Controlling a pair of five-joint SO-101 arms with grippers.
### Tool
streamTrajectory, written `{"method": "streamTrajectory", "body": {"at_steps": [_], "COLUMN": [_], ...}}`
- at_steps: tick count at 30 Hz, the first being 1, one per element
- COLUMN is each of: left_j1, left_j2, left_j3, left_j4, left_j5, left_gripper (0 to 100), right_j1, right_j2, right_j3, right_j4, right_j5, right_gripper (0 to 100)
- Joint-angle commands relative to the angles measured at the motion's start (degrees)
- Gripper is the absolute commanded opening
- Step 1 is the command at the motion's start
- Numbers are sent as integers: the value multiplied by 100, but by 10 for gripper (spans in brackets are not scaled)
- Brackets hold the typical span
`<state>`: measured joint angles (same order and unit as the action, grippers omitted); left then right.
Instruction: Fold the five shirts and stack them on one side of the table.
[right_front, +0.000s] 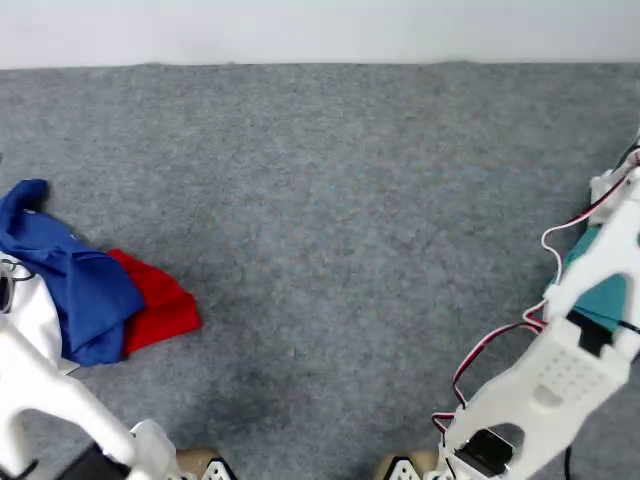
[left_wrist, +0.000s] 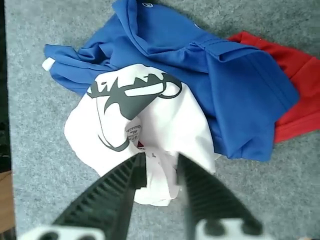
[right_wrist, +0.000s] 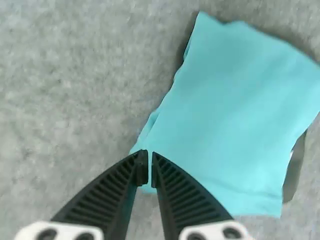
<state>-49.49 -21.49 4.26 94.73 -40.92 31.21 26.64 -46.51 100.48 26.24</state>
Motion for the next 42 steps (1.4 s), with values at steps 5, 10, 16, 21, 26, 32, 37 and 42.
{"method": "streamTrajectory", "body": {"at_steps": [5, 10, 16, 21, 26, 32, 37, 42], "left_j1": [-545, -677, -695, -695, -580, -141, 484, 1662], "left_j2": [1108, 1767, 2716, 3464, 3710, 2963, 2163, 1609], "left_j3": [-382, -1578, -2229, -2237, -2440, -3477, -4558, -5244], "left_j4": [-246, -246, -229, -510, -774, -220, -202, 114], "left_j5": [-211, -246, -774, -800, -791, -237, 633, 1240], "left_gripper": [170, 171, 171, 167, 36, 13, 13, 13], "right_j1": [-92, -171, -576, -919, -954, -963, -963, -963], "right_j2": [-2018, -2976, -3837, -4312, -4673, -5244, -5727, -6167], "right_j3": [2637, 3938, 5020, 5521, 5811, 6347, 6769, 6963], "right_j4": [242, 233, 233, 233, 233, 233, 233, 233], "right_j5": [-44, -62, -62, -105, -633, -712, -712, -712], "right_gripper": [9, 9, 9, 9, 9, 9, 9, 9]}}
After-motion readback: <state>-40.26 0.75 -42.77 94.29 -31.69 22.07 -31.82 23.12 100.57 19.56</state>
